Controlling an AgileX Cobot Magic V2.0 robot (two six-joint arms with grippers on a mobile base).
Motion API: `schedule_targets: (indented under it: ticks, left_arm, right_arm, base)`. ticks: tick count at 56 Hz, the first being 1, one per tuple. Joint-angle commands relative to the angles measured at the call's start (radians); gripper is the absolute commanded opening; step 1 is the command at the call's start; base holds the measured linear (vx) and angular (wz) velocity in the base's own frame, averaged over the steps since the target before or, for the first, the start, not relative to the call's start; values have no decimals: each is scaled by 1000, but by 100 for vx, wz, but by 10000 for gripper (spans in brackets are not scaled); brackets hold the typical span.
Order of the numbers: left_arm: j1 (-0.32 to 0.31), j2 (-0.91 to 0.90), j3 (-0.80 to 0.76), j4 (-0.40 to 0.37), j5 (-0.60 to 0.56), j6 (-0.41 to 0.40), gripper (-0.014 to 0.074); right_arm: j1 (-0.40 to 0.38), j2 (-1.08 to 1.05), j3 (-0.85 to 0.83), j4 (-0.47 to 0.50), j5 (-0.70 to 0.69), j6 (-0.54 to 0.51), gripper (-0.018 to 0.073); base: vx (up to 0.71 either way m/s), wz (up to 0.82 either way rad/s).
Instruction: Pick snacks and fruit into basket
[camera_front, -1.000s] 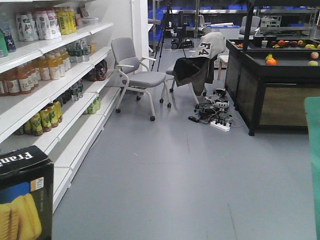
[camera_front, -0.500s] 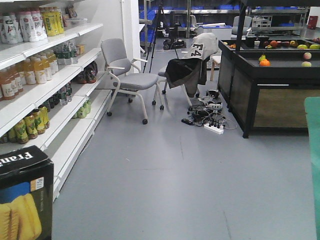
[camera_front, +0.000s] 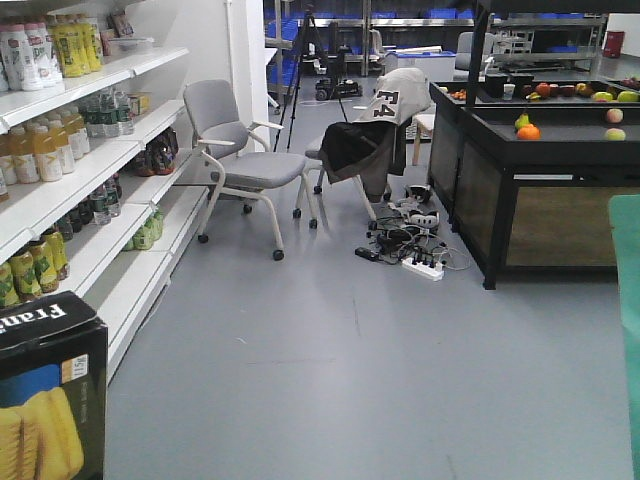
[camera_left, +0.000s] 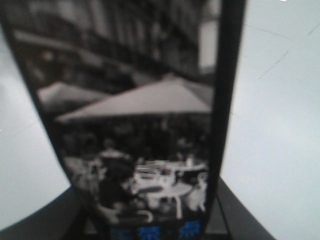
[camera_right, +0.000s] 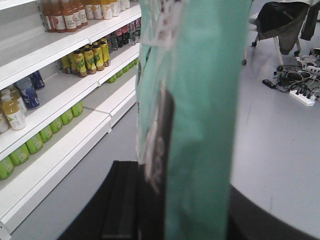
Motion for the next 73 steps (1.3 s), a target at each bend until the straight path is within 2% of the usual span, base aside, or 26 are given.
schedule_targets:
  ticks: [1, 41, 73]
  left_arm:
    - [1, 2, -40, -6, -91, -1, -8]
    - [1, 2, -40, -6, -91, -1, -8]
    - [1, 2, -40, -6, -90, -1, -8]
  right_arm:
    - [1, 8, -35, -12, -97, -14, -7]
    - [1, 8, -35, -12, -97, -14, -7]
    - [1, 8, -35, -12, -97, -14, -7]
  base:
    - [33, -2]
    - [34, -7]
    - [29, -55]
